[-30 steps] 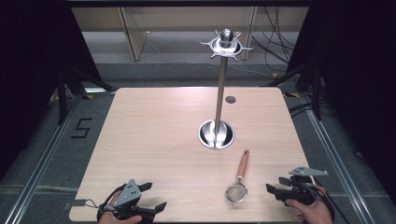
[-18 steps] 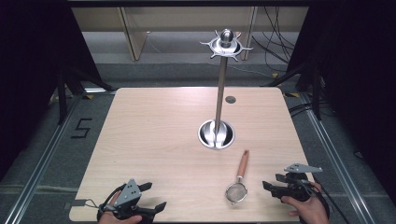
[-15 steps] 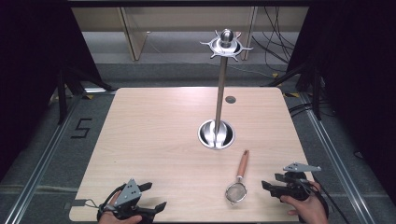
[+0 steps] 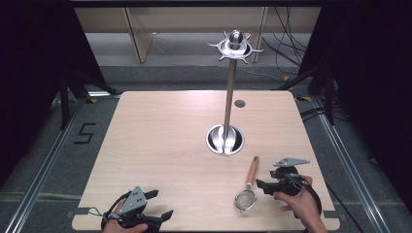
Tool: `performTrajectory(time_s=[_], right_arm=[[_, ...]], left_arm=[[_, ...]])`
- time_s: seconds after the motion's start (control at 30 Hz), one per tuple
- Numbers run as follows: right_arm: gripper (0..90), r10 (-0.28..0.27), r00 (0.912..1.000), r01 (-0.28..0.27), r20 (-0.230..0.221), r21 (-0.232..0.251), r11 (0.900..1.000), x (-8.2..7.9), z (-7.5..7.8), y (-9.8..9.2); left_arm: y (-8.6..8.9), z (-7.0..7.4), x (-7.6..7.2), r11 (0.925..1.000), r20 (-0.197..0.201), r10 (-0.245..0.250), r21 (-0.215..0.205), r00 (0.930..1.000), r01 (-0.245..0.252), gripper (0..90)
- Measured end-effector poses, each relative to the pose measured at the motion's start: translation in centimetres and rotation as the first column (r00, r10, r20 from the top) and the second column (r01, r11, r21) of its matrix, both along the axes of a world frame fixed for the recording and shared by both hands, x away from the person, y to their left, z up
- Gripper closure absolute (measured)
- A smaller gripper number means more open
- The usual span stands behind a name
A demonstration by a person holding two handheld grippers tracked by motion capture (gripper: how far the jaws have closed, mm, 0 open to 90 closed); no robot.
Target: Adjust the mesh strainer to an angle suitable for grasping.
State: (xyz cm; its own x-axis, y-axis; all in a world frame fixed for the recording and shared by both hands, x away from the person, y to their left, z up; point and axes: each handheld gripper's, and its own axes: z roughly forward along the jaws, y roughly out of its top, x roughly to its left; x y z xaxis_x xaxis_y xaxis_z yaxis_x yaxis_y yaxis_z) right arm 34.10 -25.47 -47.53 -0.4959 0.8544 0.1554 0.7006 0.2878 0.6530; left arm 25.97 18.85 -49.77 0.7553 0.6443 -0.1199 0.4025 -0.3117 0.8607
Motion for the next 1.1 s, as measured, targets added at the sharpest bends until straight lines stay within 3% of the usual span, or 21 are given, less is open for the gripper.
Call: performTrajectory(time_s=[0.03, 0.07, 0.2, 0.23, 0.3, 0.33, 0.47, 0.57, 0.6, 0.73, 0.8, 0.87, 0.9, 0.93, 1.03, 1.07, 1.1], right_arm=[[30.7, 0.036, 0.9982, -0.037, -0.047, -0.028, 0.999, 0.6, 0.3, 0.9], [30.7, 0.027, 0.9974, -0.030, -0.066, -0.044, 0.999, 0.7, 0.5, 1.5], [30.3, 0.031, 0.9962, -0.037, -0.081, -0.073, 0.997, 1.5, 0.3, 2.8], [30.3, 0.028, 0.9964, -0.035, -0.080, -0.084, 0.996, 1.9, -0.1, 3.3], [30.4, 0.023, 0.9963, -0.031, -0.083, -0.101, 0.994, 2.1, -0.2, 3.5], [30.6, 0.012, 0.9973, -0.021, -0.073, -0.133, 0.991, 2.4, -0.4, 3.8], [31.1, 0.038, 0.9977, -0.046, -0.056, -0.152, 0.987, 2.8, -0.7, 3.9], [33.8, 0.030, 0.9963, -0.044, -0.081, -0.182, 0.982, 2.9, -0.9, 4.0], [33.8, 0.030, 0.9963, -0.044, -0.081, -0.182, 0.982, 2.9, -0.9, 4.0], [38.1, 0.045, 0.9960, -0.062, -0.077, -0.228, 0.972, 3.0, -1.0, 3.4], [41.6, 0.038, 0.9932, -0.064, -0.110, -0.246, 0.967, 2.9, -0.7, 3.1], [41.3, 0.032, 0.9908, -0.062, -0.132, -0.234, 0.970, 2.9, -0.8, 2.8], [41.3, 0.032, 0.9908, -0.062, -0.132, -0.234, 0.970, 2.9, -0.8, 2.8], [42.0, 0.032, 0.9907, -0.062, -0.132, -0.230, 0.971, 3.2, -0.9, 2.3], [43.5, 0.027, 0.9885, -0.061, -0.149, -0.230, 0.971, 3.2, -1.0, 2.2], [45.0, 0.038, 0.9883, -0.075, -0.148, -0.250, 0.965, 3.3, -1.0, 2.1], [47.2, 0.031, 0.9846, -0.073, -0.172, -0.244, 0.967, 3.3, -1.0, 2.1]], left_arm=[[0.0, 0.0, 0.0, 1.0000, 0.001, 0.000, -0.001, 1.0000, 0.000, 14.8], [0.0, 0.0, 0.0, 1.0000, 0.001, 0.000, -0.001, 1.0000, 0.000, 14.8], [0.0, 0.0, 0.0, 1.0000, 0.005, -0.001, -0.006, 1.0000, 0.001, 14.8], [0.1, 0.1, 0.0, 0.9998, 0.008, -0.013, 0.016, 0.9999, 0.013, 14.8], [0.1, 0.1, 0.0, 0.9998, 0.009, -0.013, 0.017, 0.9999, 0.013, 14.8], [0.1, 0.0, 0.0, 1.0000, 0.005, -0.005, 0.004, 1.0000, 0.005, 14.8], [0.0, 0.0, 0.0, 1.0000, 0.006, -0.002, -0.001, 1.0000, 0.002, 14.8], [0.2, 0.1, 0.0, 0.9997, 0.012, -0.015, 0.020, 0.9998, 0.014, 14.8], [0.1, 0.1, -0.1, 0.9999, -0.005, 0.001, 0.013, 1.0000, -0.001, 14.8], [0.1, 0.1, 0.0, 0.9997, 0.009, -0.019, 0.017, 0.9998, 0.019, 14.8], [0.1, 0.1, 0.0, 0.9997, 0.009, -0.018, 0.016, 0.9998, 0.018, 14.8], [0.0, 0.1, -0.1, 0.9999, 0.006, -0.012, 0.001, 0.9999, 0.012, 14.8], [0.1, 0.1, -0.1, 0.9997, 0.008, -0.019, 0.016, 0.9998, 0.019, 14.8], [0.0, 0.1, -0.1, 1.0000, -0.009, -0.006, 0.005, 0.9999, 0.006, 14.8], [-0.1, 0.0, -0.2, 1.0000, -0.010, -0.005, -0.008, 0.9999, 0.005, 14.7], [-0.1, 0.1, -0.1, 0.9998, 0.004, -0.018, 0.001, 0.9998, 0.018, 14.7], [0.1, 0.1, 0.0, 0.9991, 0.014, -0.027, 0.034, 0.9995, 0.027, 14.8]])
